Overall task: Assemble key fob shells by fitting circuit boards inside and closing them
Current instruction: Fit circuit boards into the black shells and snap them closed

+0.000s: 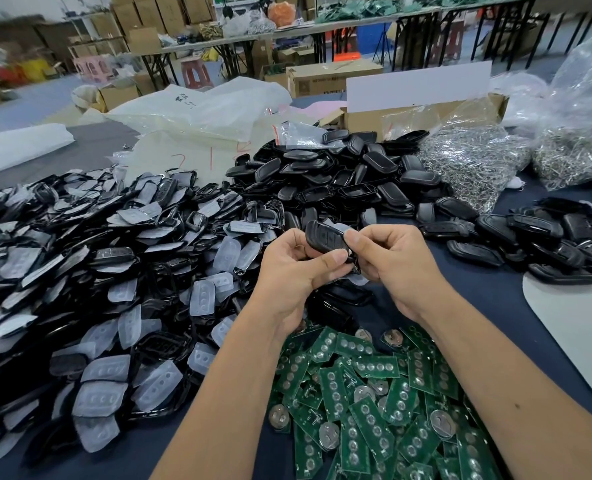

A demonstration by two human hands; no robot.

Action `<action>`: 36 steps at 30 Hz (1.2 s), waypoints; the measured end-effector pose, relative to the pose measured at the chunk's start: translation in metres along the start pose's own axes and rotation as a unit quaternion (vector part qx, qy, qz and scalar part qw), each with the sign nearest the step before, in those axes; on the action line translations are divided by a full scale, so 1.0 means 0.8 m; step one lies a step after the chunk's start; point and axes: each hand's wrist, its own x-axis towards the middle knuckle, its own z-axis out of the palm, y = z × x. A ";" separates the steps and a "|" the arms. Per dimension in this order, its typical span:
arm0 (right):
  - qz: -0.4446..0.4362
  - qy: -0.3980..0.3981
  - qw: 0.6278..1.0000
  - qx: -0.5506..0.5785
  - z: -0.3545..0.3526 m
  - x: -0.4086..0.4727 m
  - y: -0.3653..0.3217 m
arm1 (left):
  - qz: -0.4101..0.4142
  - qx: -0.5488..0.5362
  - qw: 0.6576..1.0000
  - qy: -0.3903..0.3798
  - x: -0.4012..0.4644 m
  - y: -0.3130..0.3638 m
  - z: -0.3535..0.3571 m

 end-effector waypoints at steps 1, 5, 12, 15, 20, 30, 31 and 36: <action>-0.004 0.003 1.000 -0.001 0.000 0.000 0.000 | 0.000 -0.002 1.000 0.001 0.000 0.000 0.000; -0.005 0.008 1.000 0.001 0.002 -0.002 -0.002 | 0.013 0.004 1.000 -0.005 0.001 -0.002 -0.001; 0.140 -0.078 0.965 0.210 0.005 -0.003 -0.014 | 0.035 -0.019 0.996 -0.085 0.007 0.013 -0.018; 0.183 -0.108 0.943 0.257 0.007 -0.004 -0.015 | 0.048 -0.024 0.994 -0.092 0.005 0.013 -0.018; 0.170 -0.093 0.949 0.249 0.010 -0.005 -0.015 | 0.054 -0.019 0.997 -0.057 0.006 0.012 -0.015; 0.050 0.007 0.995 0.087 0.021 -0.007 -0.006 | 0.075 0.025 0.991 0.111 0.010 -0.004 -0.005; 0.049 0.011 0.995 0.085 0.021 -0.007 -0.005 | 0.088 0.053 0.989 0.107 0.009 -0.008 -0.002; 0.012 0.024 0.999 -0.023 0.011 -0.005 -0.003 | 0.098 0.119 0.985 0.079 0.008 -0.008 -0.002</action>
